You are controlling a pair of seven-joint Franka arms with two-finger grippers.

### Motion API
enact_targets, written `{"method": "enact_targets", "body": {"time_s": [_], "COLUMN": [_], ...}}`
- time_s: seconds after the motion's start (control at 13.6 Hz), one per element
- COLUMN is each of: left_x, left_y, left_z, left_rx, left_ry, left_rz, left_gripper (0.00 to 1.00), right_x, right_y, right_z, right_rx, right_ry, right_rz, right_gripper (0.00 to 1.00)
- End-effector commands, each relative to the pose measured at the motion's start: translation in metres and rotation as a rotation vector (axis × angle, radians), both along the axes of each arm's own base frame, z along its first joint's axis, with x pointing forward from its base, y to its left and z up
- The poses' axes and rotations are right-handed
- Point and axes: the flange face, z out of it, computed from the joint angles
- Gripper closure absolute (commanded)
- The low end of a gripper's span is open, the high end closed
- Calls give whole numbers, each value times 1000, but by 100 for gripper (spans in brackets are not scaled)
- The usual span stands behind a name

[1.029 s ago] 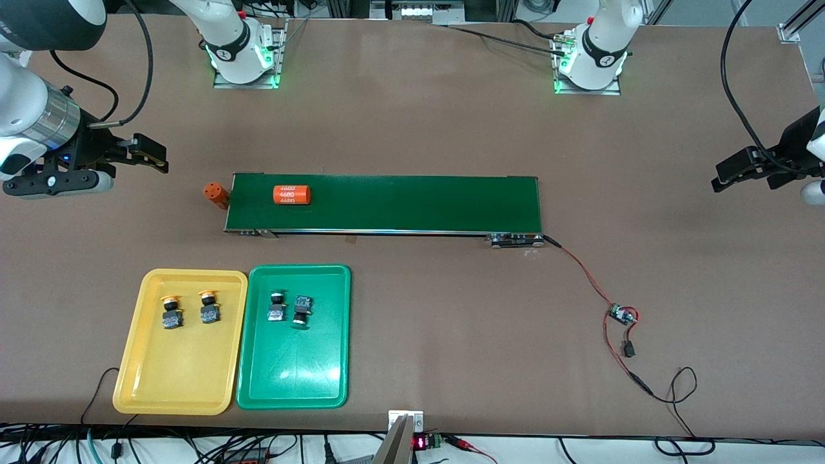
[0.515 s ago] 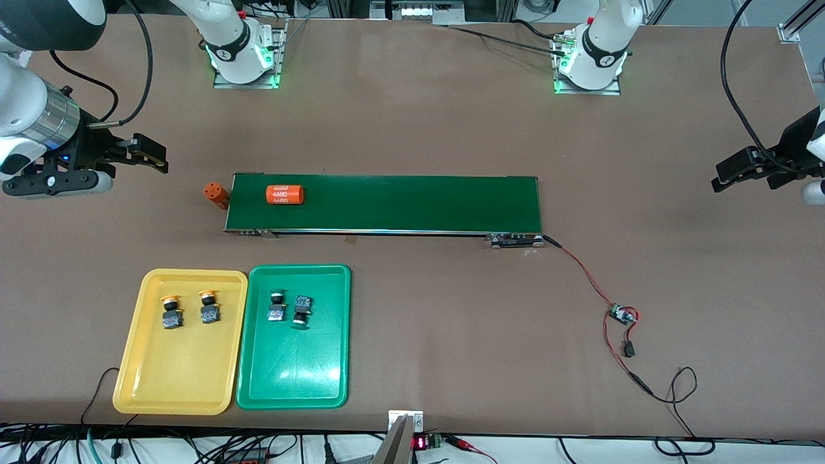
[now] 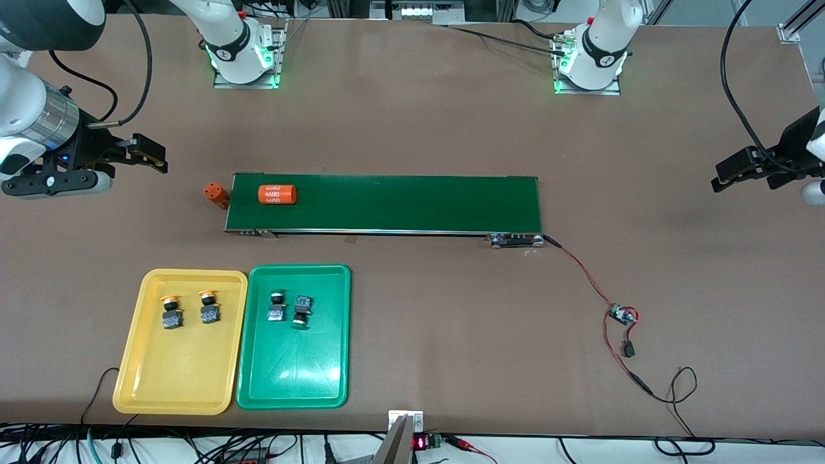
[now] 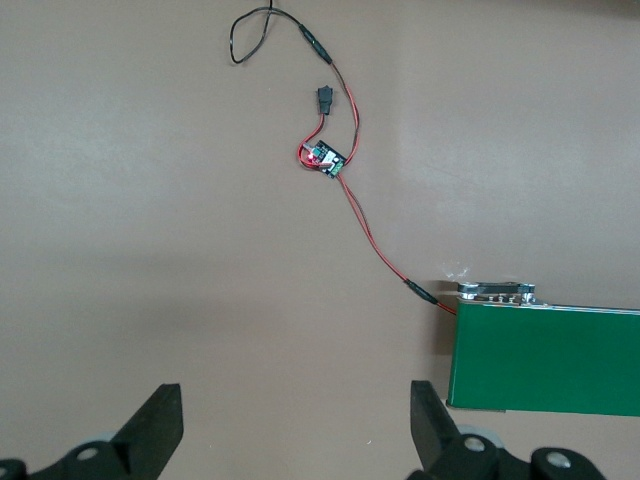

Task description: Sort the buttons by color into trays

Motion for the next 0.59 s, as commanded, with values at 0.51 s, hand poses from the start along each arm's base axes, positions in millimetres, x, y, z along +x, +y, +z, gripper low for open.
{"method": "enact_targets", "body": {"time_s": [0.51], "left_x": [-7], "left_y": [-2], "left_z": [5], "left_rx": [17], "left_ry": [-5], "left_rz": [-27], "left_gripper": [0], "right_x": [9], "right_y": [0], "right_z": [9], "right_rx": [8], "right_ry": [-16], "right_rz": [8], "right_gripper": [0]}}
